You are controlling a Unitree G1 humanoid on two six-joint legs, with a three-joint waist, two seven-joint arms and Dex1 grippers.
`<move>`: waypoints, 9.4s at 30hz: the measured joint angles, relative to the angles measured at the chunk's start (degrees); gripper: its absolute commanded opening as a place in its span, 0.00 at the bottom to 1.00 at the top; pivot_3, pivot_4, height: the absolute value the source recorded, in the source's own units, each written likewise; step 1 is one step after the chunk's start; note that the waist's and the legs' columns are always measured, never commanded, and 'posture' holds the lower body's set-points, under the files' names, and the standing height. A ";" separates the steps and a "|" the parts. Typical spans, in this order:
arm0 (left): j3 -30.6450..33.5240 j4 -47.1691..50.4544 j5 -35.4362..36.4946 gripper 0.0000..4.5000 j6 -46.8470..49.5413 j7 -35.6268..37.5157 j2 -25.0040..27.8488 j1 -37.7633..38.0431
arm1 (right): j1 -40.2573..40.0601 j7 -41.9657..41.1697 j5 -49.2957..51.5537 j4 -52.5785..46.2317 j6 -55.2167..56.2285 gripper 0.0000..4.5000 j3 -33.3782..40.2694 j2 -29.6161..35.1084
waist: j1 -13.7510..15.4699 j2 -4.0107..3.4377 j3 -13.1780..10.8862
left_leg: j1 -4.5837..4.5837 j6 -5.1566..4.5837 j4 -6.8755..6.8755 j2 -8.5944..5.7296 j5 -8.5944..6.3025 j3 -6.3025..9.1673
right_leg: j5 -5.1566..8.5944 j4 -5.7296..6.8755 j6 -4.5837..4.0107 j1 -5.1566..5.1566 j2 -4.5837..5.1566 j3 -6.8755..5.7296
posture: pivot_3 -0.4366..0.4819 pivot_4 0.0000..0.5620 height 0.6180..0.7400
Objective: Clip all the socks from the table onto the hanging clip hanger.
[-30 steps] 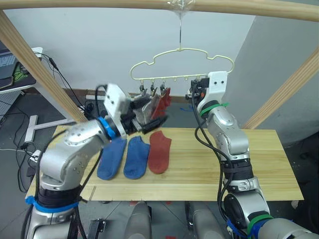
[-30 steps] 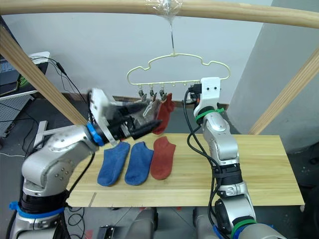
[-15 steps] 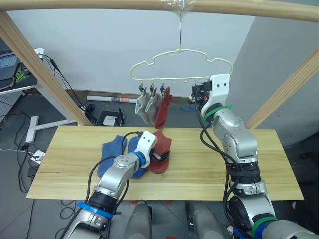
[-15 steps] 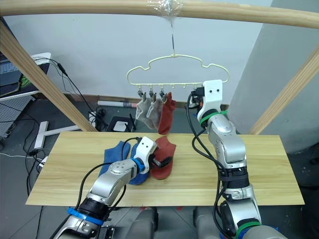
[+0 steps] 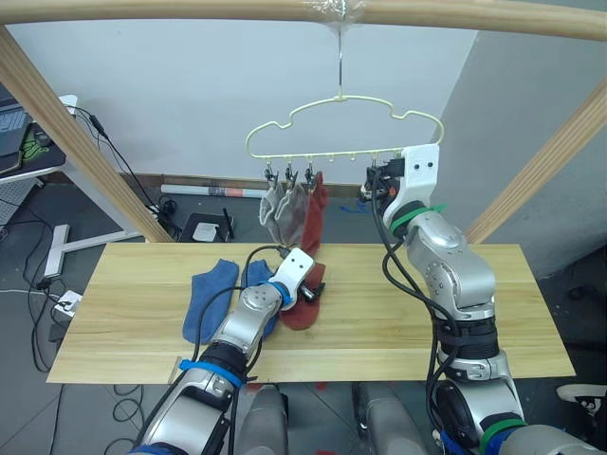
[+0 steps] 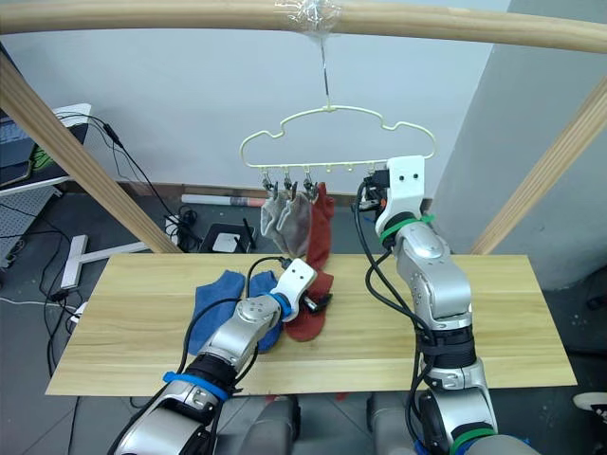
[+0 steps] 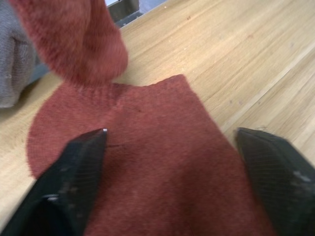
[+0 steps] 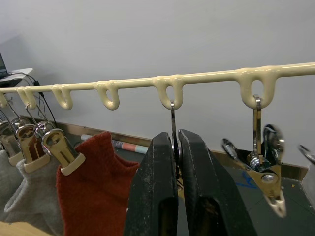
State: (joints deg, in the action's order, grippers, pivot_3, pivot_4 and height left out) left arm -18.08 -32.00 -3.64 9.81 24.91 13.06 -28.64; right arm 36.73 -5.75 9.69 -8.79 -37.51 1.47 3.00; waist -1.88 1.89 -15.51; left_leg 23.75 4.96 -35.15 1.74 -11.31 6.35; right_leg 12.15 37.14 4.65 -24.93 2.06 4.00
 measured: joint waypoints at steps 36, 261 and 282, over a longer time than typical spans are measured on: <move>1.03 28.50 2.42 0.01 -28.48 11.67 0.13 8.65 | 17.72 4.81 26.44 7.53 -41.86 0.00 30.75 6.41 | 0.46 -0.53 0.60 | -0.37 -0.03 0.05 -0.02 -0.01 0.00 | 0.45 -0.29 -0.15 0.71 0.12 -0.10 | 0.44 0.42 1.00; 2.45 37.66 7.65 0.01 -2.55 6.61 -2.55 10.91 | 19.15 9.10 26.05 6.60 -43.77 0.00 35.86 2.03 | 0.24 -0.66 0.55 | 0.10 -0.13 0.15 0.00 0.02 -0.04 | 0.51 -0.20 -0.14 0.16 0.10 -0.10 | 0.45 0.45 1.00; 1.02 26.71 -1.02 0.01 -18.76 -0.75 -6.41 2.63 | 21.56 12.65 26.20 2.67 -53.91 0.00 42.72 -1.55 | 0.17 -0.67 0.56 | 0.14 -0.13 0.16 -0.02 0.03 0.06 | 0.40 -0.22 0.16 0.17 0.11 -0.22 | 0.43 0.42 1.00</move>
State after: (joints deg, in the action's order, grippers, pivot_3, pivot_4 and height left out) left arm -17.06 -5.30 -4.66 -8.94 24.16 6.64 -26.01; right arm 58.29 6.91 35.88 -6.12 -91.41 44.18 1.45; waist -1.71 1.22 -14.95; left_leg 23.89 4.83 -34.99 1.72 -11.29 6.41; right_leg 12.55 36.91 4.81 -24.75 2.17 3.78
